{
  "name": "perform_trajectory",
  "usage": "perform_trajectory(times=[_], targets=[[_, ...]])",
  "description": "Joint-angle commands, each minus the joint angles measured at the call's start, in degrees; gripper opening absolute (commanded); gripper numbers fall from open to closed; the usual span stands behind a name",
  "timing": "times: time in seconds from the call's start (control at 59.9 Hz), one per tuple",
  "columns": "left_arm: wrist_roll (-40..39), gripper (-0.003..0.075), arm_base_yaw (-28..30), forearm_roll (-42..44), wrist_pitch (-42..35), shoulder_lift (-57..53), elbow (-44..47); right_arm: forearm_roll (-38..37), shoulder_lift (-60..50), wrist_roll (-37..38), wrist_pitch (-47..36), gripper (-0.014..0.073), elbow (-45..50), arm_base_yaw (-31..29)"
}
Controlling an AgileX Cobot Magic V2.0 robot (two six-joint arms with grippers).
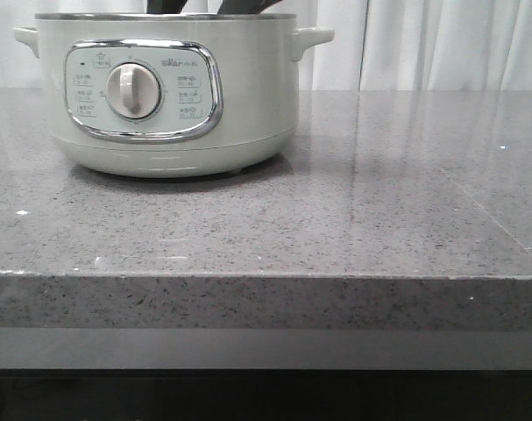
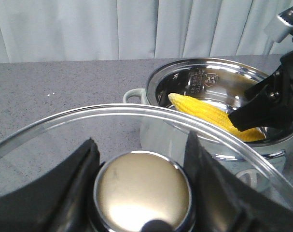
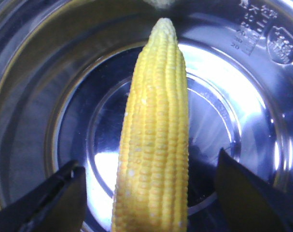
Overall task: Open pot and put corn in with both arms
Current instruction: 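Lower the corn into the pot and open the right gripper, then lower the held glass lid back onto the pot with the left gripper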
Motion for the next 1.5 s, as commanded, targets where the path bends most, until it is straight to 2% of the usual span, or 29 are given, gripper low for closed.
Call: perform_trajectory(times=[0.0,0.251,0.635,1.069,1.286,1.487], targets=[[-0.1,0.0209,0.2,-0.9,-8.6,-0.2,-2.1,0.1,-4.9,0.7,-2.7,0.0573,-2.0,-0.3],[-0.1,0.0209,0.2,-0.9,-8.6,-0.2,-2.1,0.1,-13.7,0.8,-1.5,0.0571,0.2,-0.4],[-0.1,0.0209,0.2,-0.9,-8.1,-0.2,-2.1,-1.6,-39.4,0.8,-15.7,0.0571,31.2,-0.4],[-0.1,0.0209,0.2,-3.3,-8.9,1.6,-2.1,-1.6,-62.5,0.8,-21.6,0.0571,55.8,-0.4],[0.1,0.0209,-0.3,-5.7,-13.9,6.5,-2.3,-1.6,-70.6,0.8,-22.3,0.0571,62.0,-0.4],[2.1,0.0209,-7.0,-5.7,-17.8,12.5,-6.6,-1.6,-71.8,0.8,-21.9,0.0571,62.4,-0.4]])
